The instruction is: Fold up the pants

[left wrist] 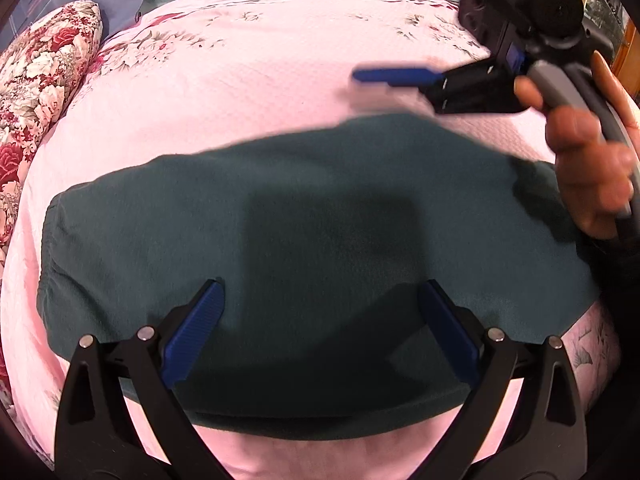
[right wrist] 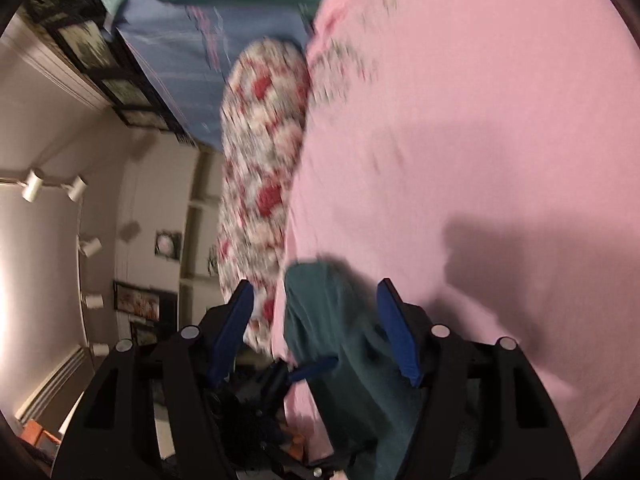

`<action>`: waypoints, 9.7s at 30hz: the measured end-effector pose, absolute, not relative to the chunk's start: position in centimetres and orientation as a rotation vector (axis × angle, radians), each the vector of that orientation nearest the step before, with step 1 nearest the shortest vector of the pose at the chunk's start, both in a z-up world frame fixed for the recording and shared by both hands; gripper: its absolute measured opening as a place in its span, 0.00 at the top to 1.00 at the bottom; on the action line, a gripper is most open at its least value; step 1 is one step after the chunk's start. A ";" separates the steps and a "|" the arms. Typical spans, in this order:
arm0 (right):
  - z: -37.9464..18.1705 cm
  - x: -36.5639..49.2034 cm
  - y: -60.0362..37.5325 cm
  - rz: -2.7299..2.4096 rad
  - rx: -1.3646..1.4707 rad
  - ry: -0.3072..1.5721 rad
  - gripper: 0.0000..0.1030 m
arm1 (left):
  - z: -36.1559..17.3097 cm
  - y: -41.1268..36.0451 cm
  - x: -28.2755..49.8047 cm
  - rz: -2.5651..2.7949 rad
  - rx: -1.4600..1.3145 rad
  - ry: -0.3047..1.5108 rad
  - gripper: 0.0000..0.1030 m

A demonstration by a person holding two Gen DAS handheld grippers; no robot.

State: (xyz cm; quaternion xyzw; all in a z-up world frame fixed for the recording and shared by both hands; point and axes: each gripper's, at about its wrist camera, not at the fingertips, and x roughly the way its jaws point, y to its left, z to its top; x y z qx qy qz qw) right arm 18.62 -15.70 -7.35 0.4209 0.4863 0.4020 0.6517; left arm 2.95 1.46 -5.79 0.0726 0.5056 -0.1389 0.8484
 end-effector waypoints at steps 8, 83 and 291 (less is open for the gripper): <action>-7.4 17.2 -14.4 0.811 0.762 1.310 0.37 | -5.6 1.5 2.8 -0.300 0.153 1.062 0.03; -5.4 -14.5 -45.5 -0.461 0.356 0.899 0.42 | -5.9 -13.4 2.6 -0.422 0.314 0.984 0.02; -3.0 -3.9 -24.7 0.176 0.405 0.893 0.24 | 1.5 -4.3 -3.0 -0.550 0.050 0.812 0.13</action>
